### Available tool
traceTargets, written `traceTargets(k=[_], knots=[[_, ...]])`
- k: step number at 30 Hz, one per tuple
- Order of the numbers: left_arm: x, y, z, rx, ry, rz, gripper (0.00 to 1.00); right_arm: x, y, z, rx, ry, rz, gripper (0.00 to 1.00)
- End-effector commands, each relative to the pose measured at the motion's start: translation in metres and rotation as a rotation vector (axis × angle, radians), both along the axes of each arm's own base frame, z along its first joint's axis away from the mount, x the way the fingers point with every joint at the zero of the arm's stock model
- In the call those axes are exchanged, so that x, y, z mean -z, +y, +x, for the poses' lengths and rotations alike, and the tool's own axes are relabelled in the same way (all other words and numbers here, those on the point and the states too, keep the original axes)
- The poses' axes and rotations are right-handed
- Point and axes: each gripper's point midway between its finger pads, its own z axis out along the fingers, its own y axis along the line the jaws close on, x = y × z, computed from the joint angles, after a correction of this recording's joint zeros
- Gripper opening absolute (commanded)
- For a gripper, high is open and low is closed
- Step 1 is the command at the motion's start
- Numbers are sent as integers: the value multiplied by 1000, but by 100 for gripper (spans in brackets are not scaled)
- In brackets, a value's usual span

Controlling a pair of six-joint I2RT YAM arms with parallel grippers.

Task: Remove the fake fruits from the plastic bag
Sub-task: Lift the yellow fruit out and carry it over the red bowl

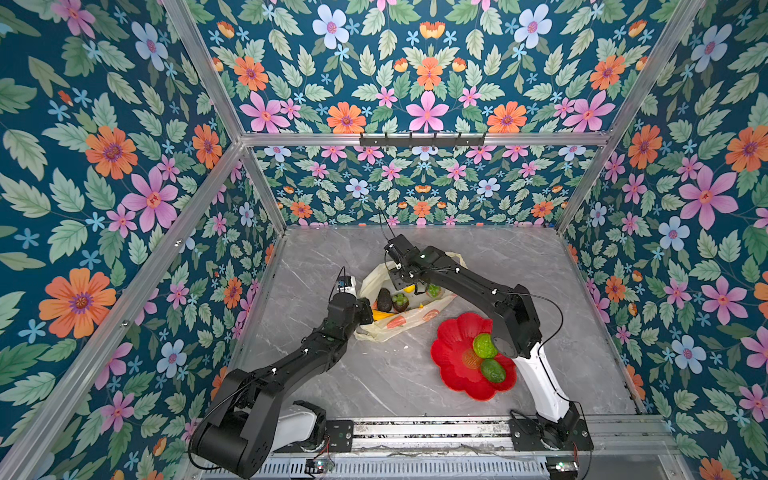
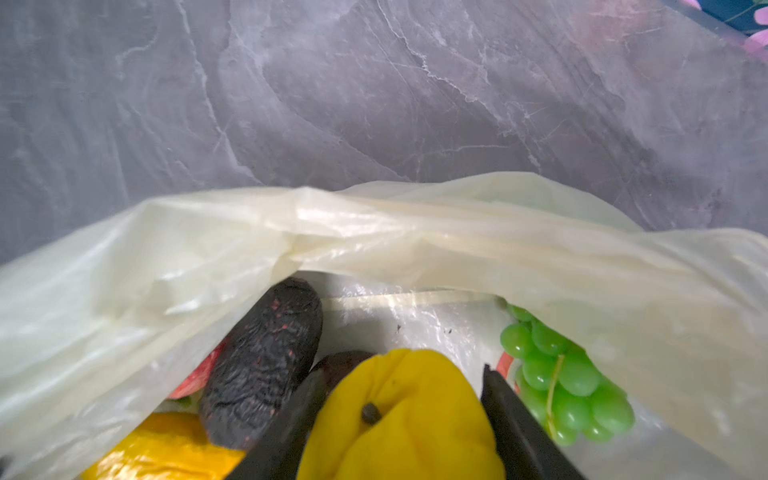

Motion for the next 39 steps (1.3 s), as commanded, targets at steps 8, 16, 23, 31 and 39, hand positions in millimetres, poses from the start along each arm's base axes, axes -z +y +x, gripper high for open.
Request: traceTargets(k=[8,16,23,31,39], knots=[[-6,2,2,-10,-15,2,0,-50,-18,-49,55,-85,242,54],[-5,0,2,-4,-13,-4,0,-38,-65,-112,142,-74,358,52],[0,-1,3,-1,-3,-10,0,-10,-91,-157,216,-76,442,51],[3,-2,4,-4,0,-12,0,13,-122,-180,290,-133,454,48],[3,-1,4,-4,0,-8,0,36,-130,-194,340,-186,426,48]])
